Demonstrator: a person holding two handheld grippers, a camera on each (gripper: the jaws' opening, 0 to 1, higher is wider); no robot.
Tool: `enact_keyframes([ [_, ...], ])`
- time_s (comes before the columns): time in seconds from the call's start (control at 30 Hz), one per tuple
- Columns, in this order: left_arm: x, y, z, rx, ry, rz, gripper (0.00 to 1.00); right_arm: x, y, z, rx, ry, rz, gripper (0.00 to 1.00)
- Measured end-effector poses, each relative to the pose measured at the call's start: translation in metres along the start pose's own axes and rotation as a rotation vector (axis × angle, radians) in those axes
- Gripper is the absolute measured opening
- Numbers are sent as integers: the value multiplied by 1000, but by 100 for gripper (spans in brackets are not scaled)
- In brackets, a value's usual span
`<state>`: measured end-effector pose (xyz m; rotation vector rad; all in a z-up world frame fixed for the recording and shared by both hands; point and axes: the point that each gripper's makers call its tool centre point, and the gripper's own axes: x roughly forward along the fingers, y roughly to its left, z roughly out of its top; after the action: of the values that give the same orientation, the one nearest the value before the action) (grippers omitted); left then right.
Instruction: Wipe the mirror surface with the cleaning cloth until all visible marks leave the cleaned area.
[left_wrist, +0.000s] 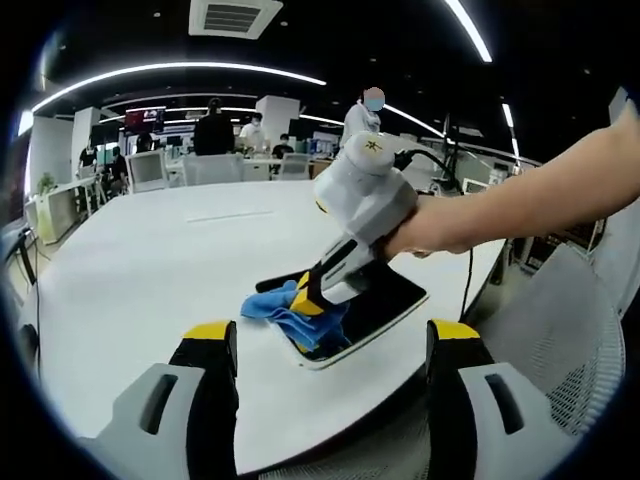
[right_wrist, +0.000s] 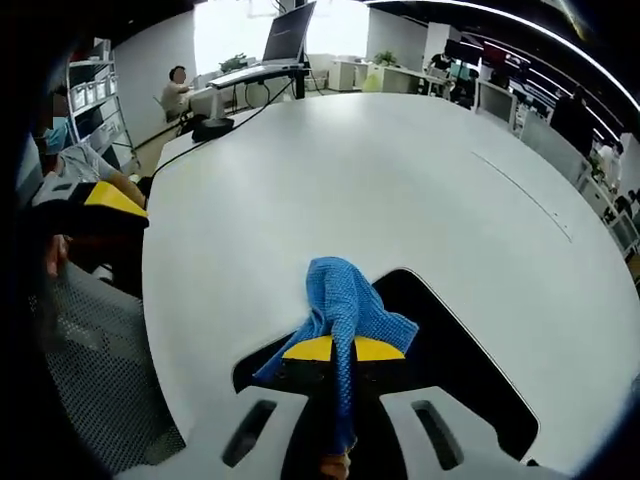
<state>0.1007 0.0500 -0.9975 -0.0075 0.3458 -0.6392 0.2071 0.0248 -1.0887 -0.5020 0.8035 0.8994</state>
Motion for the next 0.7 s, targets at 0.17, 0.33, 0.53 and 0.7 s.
enact_keyframes([
  [0.17, 0, -1, 0, 0, -2, -3, 75, 2, -6, 3, -31, 7, -23, 0],
  [0.33, 0, -1, 1, -1, -7, -4, 75, 3, -10, 5, -22, 6, -24, 0],
  [0.53, -1, -2, 1, -1, -4, -8, 75, 6, -16, 7, -6, 15, -33, 0],
  [0.7, -1, 0, 2, -1, -9, 6, 75, 10, -24, 10, 9, 21, -49, 0],
])
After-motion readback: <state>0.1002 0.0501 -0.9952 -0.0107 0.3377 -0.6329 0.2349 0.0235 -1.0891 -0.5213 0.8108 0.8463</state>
